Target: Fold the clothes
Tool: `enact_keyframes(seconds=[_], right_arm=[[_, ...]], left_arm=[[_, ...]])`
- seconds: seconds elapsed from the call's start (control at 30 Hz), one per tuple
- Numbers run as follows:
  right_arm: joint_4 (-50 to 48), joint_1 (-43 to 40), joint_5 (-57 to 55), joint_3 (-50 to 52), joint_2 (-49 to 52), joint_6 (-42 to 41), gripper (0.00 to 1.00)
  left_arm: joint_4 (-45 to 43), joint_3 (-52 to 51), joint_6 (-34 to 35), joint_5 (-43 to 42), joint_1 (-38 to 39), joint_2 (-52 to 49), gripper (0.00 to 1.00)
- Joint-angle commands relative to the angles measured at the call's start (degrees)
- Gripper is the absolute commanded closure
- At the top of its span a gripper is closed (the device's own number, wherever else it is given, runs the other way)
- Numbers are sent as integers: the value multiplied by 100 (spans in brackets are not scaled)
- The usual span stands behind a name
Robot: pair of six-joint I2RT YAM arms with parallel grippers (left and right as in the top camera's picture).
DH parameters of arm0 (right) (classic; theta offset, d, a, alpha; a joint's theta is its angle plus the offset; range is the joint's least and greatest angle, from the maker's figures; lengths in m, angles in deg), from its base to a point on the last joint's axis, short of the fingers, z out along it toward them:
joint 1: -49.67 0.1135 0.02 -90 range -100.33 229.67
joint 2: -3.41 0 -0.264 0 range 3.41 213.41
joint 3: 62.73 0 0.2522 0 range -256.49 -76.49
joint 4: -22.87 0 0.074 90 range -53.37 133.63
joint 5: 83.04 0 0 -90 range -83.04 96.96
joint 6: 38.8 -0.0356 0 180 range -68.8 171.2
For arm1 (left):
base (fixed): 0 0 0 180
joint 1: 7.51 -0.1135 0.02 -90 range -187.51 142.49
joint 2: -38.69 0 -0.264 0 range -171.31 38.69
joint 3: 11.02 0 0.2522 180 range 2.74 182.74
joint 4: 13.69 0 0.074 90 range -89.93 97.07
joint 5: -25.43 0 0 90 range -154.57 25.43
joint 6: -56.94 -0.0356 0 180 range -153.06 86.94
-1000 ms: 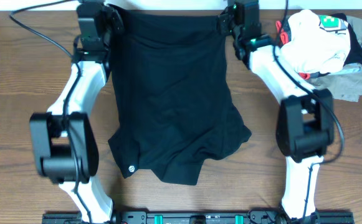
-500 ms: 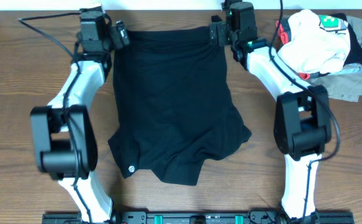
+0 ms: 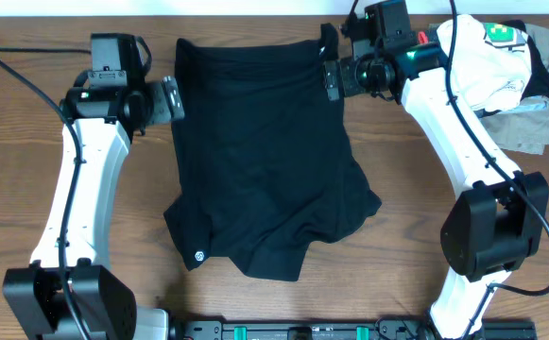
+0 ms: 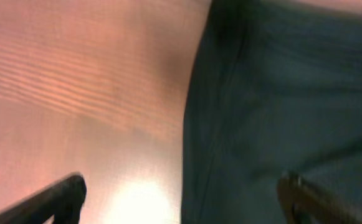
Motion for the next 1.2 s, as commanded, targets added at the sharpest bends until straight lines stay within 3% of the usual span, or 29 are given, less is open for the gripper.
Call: enact_keyframes(seconds=[0.0,0.13,0.2,0.27,0.63,0.93,1.0,1.17], right_arm=[[149,-59,186,0,24,-70,1],[232,-59,188,0,24,-70,3],[249,-59,186,0,24,-68,4],[264,-61,186,0,24,-68,5],[264,-59,186,0,24,-66,4],[291,-55,186,0,24,-61,3],[302,-66,186,0,24,-42,4],[323,-70,184,0,24,2,3]], left_arm=[[319,-234,-57,-20,2,-136,7],[452,-660,9,-164,2,-173,23],[437,-881,9,-308,2,-173,56],[409,-1143,48,-391,4,-179,71],[9,-2275,-72,-859,4,-184,71],[-1014,-3239,-323,-850,-2,-184,69],[-1158,-3364,-323,-850,-2,-184,64],[-1384,-3536,-590,-850,-2,-184,40]])
